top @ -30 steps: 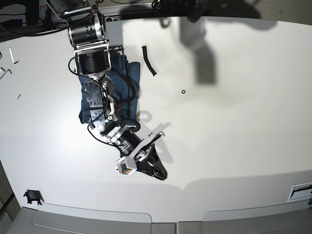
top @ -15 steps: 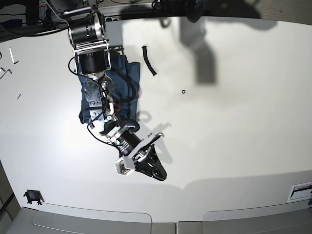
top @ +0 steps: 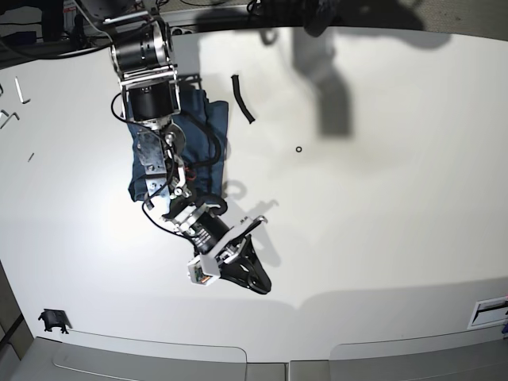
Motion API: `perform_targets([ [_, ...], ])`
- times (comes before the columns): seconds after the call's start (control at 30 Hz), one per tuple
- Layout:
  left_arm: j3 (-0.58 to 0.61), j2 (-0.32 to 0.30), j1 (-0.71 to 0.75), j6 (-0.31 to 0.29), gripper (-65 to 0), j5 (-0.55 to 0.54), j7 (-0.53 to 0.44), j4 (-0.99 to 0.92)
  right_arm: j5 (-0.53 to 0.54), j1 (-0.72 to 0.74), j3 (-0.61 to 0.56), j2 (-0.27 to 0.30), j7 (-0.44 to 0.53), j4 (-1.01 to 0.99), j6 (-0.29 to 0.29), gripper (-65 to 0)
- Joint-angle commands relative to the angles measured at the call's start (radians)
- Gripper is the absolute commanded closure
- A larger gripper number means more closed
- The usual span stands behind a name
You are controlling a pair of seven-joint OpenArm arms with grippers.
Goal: Fold the T-shirt properly
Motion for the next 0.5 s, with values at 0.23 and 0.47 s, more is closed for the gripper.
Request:
perform_targets([
  [0.23, 0.002, 0.008, 0.011, -0.011, -8.1, 0.002, -0.009, 0.005, 0.021, 0.033, 0.004, 0.000, -0.012, 0.017, -0.002, 0.0],
  [0.47, 0.002, 0.008, 0.011, -0.010, -8.1, 0.002, -0.010, 0.005, 0.013, 0.033, 0.005, -0.001, -0.011, 0.017, -0.002, 0.0],
])
